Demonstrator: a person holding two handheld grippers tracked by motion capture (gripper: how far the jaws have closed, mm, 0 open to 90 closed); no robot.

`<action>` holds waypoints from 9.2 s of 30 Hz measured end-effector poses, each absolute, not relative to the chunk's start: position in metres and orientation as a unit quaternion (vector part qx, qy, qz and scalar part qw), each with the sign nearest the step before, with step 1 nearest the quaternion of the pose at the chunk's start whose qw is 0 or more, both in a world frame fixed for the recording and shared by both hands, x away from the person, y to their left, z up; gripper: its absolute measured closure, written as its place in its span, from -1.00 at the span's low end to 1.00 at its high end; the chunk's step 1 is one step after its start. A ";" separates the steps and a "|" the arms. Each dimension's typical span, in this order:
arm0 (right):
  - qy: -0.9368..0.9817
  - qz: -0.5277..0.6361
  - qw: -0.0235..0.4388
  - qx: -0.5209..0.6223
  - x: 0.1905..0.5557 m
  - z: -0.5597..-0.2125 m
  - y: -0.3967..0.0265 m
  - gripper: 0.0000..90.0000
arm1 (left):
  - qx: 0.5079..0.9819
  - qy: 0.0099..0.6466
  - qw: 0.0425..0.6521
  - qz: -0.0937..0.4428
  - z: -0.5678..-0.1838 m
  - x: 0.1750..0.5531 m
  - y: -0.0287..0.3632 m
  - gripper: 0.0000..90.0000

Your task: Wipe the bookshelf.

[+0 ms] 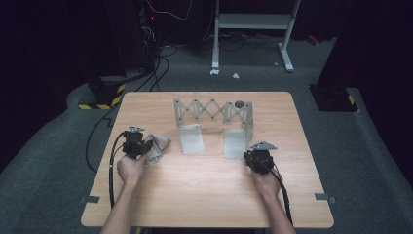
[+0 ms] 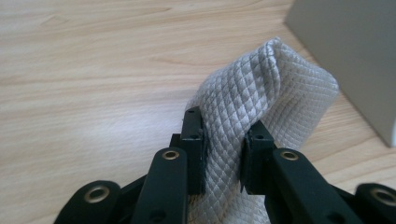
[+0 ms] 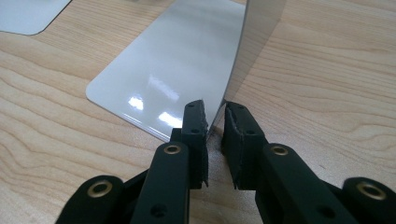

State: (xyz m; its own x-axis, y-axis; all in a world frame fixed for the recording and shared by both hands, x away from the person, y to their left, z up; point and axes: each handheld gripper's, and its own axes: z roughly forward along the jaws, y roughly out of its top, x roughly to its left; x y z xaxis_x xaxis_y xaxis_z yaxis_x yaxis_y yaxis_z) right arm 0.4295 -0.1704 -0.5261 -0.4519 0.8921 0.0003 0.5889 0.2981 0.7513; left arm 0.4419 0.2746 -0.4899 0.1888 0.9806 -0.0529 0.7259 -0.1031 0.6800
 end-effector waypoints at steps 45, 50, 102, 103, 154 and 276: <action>0.774 0.359 0.202 0.480 0.431 -0.526 -0.172 0.51 | 0.720 0.564 0.354 0.197 -0.435 0.417 0.263 -0.54; 0.773 0.362 0.197 0.482 0.432 -0.526 -0.173 0.46 | 0.715 0.554 0.380 0.192 -0.434 0.417 0.255 -0.50; 0.741 0.377 0.191 0.521 0.442 -0.522 -0.169 0.70 | 0.751 0.539 0.332 0.186 -0.519 0.448 0.174 0.36; 0.741 0.377 0.191 0.521 0.442 -0.522 -0.169 0.70 | 0.751 0.539 0.332 0.186 -0.519 0.448 0.174 0.38; 0.734 0.353 0.209 0.541 0.466 -0.521 -0.196 0.96 | 0.735 0.561 0.336 0.180 -0.518 0.387 0.166 0.80; 0.796 0.327 0.170 0.480 0.475 -0.517 -0.187 0.93 | 0.710 0.597 0.358 0.106 -0.458 0.518 0.245 0.03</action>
State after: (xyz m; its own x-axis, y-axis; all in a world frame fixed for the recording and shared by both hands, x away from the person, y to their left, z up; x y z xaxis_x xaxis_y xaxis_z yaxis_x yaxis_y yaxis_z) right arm 0.4746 -0.1867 -0.5165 -0.4821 0.8751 0.0421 0.6526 0.3267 0.6836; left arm 0.5177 0.2447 -0.4578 0.2653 0.9237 -0.2765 0.7718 -0.0316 0.6351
